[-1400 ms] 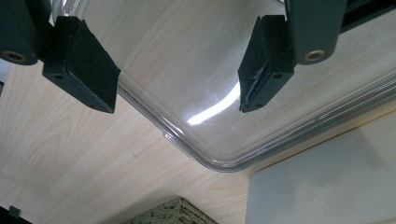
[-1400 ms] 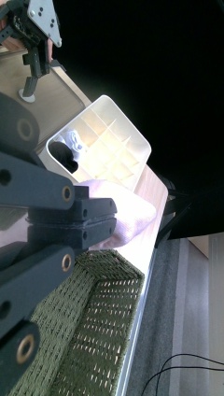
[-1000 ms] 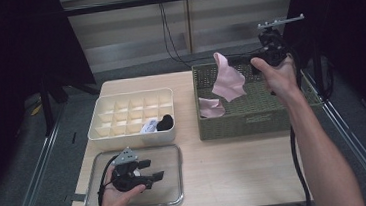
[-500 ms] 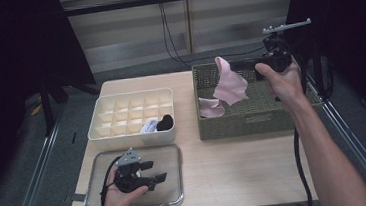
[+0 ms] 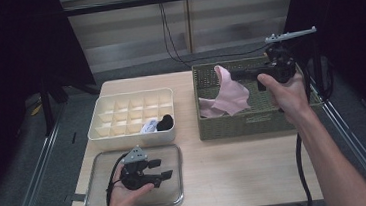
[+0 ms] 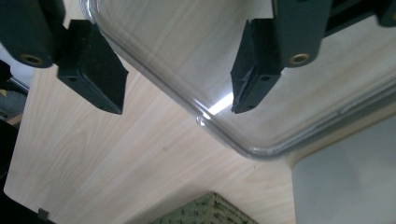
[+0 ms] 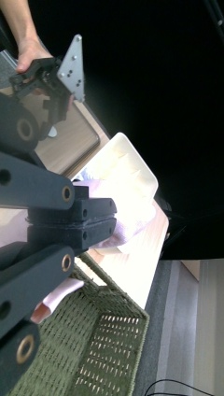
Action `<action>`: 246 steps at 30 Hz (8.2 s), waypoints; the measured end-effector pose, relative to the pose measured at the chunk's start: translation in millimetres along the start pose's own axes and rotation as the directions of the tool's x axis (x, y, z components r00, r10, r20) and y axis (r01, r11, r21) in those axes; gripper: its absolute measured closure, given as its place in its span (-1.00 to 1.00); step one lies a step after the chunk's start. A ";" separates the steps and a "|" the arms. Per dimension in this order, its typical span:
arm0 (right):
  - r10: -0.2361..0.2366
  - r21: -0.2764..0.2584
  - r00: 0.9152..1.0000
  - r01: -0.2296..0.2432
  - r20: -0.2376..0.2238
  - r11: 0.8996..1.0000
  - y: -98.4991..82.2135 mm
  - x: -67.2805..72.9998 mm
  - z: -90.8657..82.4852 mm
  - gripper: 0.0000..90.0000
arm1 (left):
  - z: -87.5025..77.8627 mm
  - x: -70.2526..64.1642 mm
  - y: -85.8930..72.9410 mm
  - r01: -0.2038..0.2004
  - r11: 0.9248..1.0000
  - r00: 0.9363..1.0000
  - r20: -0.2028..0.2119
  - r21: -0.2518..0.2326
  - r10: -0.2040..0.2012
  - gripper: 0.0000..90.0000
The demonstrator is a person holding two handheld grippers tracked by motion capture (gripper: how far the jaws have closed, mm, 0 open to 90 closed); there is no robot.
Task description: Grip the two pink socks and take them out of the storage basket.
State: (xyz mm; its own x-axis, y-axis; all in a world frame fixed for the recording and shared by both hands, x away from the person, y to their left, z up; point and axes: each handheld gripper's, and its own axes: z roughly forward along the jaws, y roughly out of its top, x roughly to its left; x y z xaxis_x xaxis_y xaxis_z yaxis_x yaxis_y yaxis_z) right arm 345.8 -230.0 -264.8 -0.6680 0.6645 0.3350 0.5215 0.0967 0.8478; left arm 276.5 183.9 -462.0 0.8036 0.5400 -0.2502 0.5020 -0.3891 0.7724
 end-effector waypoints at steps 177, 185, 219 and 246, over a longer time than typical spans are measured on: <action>0.016 0.332 0.998 0.008 -0.068 0.943 -223.6 36.3 85.0 0.94 | 36.5 -1.3 23.7 -0.066 0.997 0.993 0.104 0.029 0.063 0.18; 0.118 0.204 0.991 -0.101 -0.070 0.974 -205.8 29.9 55.0 0.94 | 38.2 -3.2 24.1 -0.068 0.997 0.991 0.116 0.026 0.065 0.25; 0.319 0.180 0.946 -0.324 0.057 0.929 -215.3 -14.3 46.4 0.92 | 80.4 -30.7 37.0 -0.079 0.995 0.975 0.212 0.063 0.064 0.53; 0.230 0.213 0.947 -0.278 0.226 0.937 -230.8 -42.7 16.5 0.58 | 90.1 -43.8 38.2 -0.112 0.990 0.965 0.246 0.090 0.086 0.46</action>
State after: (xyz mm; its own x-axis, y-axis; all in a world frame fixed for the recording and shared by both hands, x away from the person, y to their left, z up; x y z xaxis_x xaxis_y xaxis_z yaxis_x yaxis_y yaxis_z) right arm 262.8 -268.4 -481.5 -0.3925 0.8189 0.4187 0.7875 0.0640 0.6130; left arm 289.3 78.1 -474.1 0.8979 0.3040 -0.3185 0.4359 -0.5124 0.7398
